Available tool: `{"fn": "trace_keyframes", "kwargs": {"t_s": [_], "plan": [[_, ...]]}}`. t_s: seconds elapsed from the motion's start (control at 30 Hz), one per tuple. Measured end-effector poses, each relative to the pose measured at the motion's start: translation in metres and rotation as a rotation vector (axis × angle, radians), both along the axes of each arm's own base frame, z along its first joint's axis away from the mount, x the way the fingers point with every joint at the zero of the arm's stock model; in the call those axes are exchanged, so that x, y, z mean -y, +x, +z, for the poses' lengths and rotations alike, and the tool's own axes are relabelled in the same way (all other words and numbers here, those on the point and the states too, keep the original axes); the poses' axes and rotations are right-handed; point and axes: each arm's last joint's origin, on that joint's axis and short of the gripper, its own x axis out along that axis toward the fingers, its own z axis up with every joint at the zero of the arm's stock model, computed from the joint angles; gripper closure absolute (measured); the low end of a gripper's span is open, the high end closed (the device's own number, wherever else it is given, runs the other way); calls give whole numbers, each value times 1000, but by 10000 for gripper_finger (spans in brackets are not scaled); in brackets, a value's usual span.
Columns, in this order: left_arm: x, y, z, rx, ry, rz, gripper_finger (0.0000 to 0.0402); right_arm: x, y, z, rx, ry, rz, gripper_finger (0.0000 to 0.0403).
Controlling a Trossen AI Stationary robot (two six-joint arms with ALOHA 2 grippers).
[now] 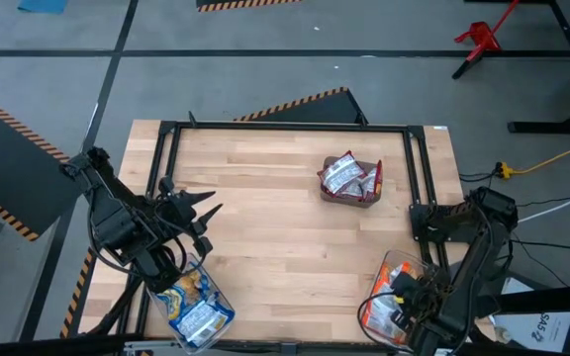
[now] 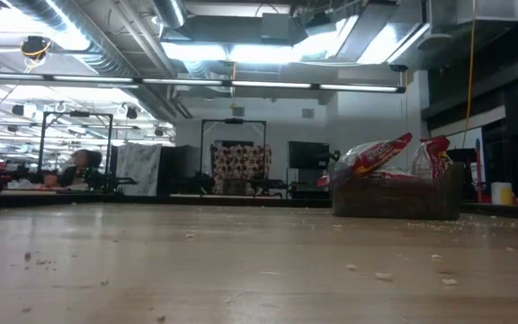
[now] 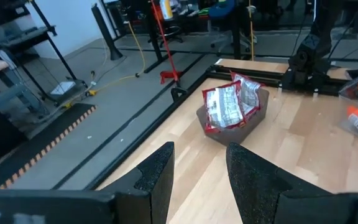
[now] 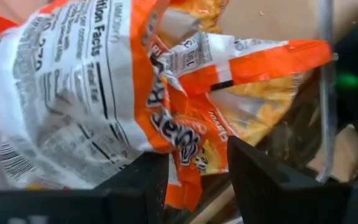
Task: Sort Maruchan noodles
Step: Put the orange noodle pack into the right transparent bin, then return to Home Position
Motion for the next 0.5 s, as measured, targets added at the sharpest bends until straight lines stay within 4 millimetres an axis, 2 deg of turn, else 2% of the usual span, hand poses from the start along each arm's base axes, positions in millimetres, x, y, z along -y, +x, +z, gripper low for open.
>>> {"fn": "trace_keyframes", "kwargs": {"t_s": [0.13, 0.3, 0.4, 0.5], "plan": [[0, 0, 0, -28, 31, -13, 261, 1, -2, -12, -4, 3, -11, 262], [1, 1, 0, -19, 20, -12, 260, 3, -2, -17, -9, 0, -1, 262], [-1, 3, 0, -17, 18, -1, 260, 1, -1, -8, -16, 3, 28, 262], [-4, 5, 0, -14, -22, 21, 260, 0, 0, 11, -17, -6, 31, 262]]}}
